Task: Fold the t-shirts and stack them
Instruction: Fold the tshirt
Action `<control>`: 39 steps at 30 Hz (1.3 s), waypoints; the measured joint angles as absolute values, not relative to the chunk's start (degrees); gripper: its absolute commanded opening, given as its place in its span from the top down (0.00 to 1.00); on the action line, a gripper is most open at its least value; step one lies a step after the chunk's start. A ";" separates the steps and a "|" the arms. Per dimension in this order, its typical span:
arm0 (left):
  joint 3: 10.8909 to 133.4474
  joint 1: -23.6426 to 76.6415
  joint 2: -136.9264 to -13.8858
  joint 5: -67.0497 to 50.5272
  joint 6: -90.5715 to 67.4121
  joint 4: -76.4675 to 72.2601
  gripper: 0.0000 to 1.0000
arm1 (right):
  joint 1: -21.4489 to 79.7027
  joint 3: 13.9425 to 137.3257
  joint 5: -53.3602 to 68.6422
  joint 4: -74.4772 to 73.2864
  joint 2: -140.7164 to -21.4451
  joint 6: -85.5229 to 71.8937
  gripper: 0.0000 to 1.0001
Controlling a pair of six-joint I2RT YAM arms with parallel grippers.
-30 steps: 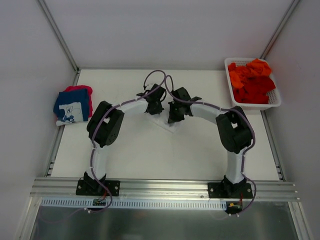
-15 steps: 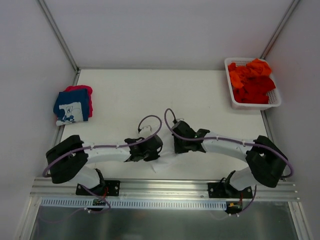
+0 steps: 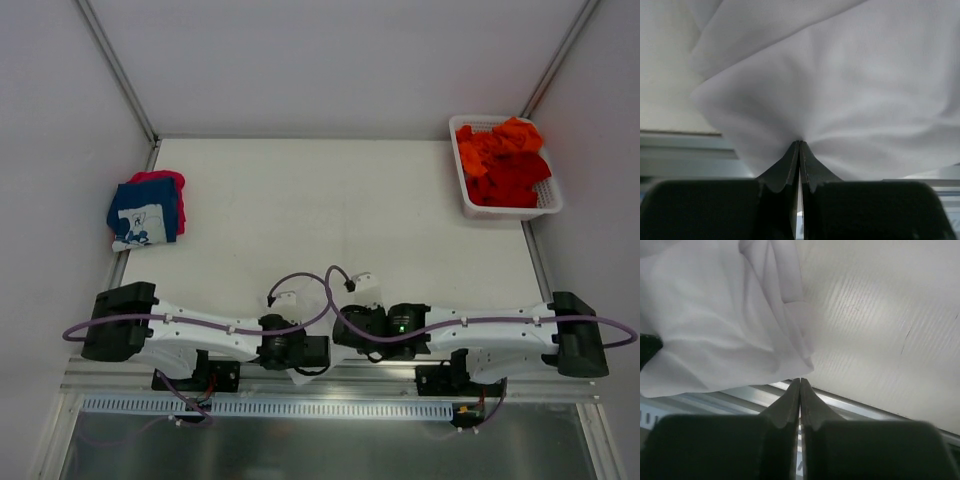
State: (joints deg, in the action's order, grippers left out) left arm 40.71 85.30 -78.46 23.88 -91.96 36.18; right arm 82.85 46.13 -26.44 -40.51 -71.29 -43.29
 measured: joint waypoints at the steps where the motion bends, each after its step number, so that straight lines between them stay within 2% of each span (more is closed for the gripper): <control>1: 42.81 87.02 -79.09 24.80 -93.43 40.66 1.00 | 83.83 47.62 -27.83 -42.00 -71.09 -44.16 0.77; 2: 44.51 88.18 -79.42 25.69 -94.45 43.88 1.00 | 84.82 49.08 -29.10 -43.11 -70.72 -44.64 0.68; 3: 47.09 89.32 -79.92 26.50 -95.79 48.51 0.94 | 85.43 50.39 -30.35 -43.72 -70.17 -44.56 0.61; 4: 49.91 90.13 -80.34 27.68 -97.12 52.86 0.63 | 85.80 51.37 -31.42 -44.10 -69.49 -44.49 0.54; 5: 52.56 90.50 -80.62 29.21 -98.41 56.86 0.44 | 85.95 52.18 -32.58 -44.16 -68.69 -44.05 0.42; 8: 59.09 91.72 -80.90 34.50 -103.66 65.89 0.01 | 85.43 53.39 -35.64 -43.97 -66.63 -41.39 0.31; 13: 61.47 91.94 -80.90 41.08 -109.75 71.05 0.01 | 79.20 52.56 -35.68 -39.03 -66.22 -34.35 0.30; 21: 49.93 91.94 -75.18 43.29 -112.49 74.02 0.14 | 64.79 44.86 -25.26 -24.21 -67.77 -22.46 0.31; 29: 42.96 91.92 -65.52 42.19 -113.19 74.48 0.15 | 61.08 44.75 -15.03 -12.67 -73.12 -17.21 0.31; 39: 36.97 91.94 -61.98 39.62 -109.91 58.50 0.17 | 60.84 44.73 -10.59 -9.85 -75.99 -16.99 0.33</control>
